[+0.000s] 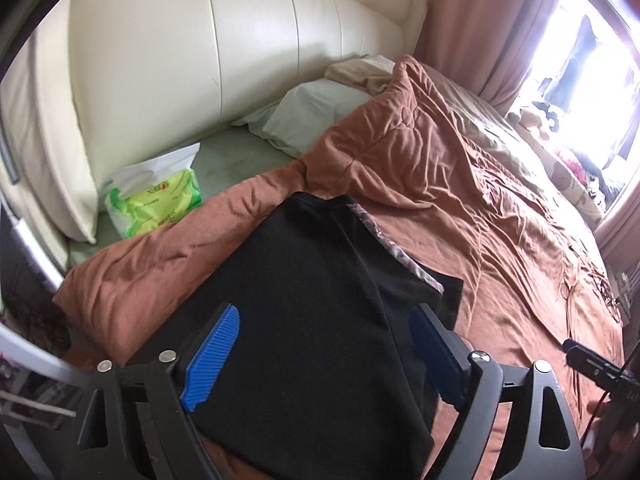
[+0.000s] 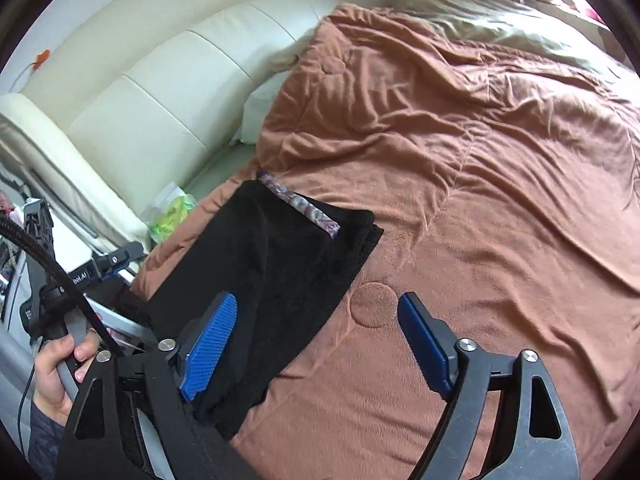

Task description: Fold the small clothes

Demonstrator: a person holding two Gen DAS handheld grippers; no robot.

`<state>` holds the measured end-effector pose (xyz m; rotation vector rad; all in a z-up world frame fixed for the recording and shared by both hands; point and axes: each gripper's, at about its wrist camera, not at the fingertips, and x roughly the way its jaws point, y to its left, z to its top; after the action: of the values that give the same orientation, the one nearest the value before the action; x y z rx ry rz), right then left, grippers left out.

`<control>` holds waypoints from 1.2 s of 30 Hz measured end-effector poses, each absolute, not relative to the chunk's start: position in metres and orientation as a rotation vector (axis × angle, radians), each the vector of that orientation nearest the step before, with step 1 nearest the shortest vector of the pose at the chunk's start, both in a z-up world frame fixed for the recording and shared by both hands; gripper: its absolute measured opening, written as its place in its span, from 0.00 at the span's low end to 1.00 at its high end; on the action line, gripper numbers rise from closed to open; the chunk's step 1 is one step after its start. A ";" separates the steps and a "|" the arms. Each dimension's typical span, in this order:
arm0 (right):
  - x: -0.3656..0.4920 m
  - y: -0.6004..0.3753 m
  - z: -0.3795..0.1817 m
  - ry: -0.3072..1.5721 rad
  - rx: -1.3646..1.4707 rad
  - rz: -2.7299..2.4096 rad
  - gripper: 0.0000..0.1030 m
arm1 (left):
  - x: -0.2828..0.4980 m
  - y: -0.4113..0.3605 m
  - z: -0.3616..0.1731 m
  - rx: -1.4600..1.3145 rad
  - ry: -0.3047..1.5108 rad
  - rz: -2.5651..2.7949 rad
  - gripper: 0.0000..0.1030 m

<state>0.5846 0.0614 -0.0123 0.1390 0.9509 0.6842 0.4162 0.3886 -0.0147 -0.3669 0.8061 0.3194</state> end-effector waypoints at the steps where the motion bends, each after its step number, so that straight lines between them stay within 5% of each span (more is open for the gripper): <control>1: 0.576 0.055 -0.004 0.936 0.141 0.689 0.83 | 0.411 0.384 -0.011 -0.370 0.802 0.317 0.90; 5: 0.546 0.030 0.016 0.914 0.131 0.712 0.95 | 0.383 0.361 0.004 -0.370 0.772 0.339 0.96; 36: 0.284 -0.184 0.106 0.723 0.109 0.611 0.98 | 0.188 0.170 0.067 -0.233 0.576 0.183 1.00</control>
<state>0.2844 -0.1842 0.1059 0.1094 0.7233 0.6106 0.1877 0.1701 0.0675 -0.2327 0.5761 0.1827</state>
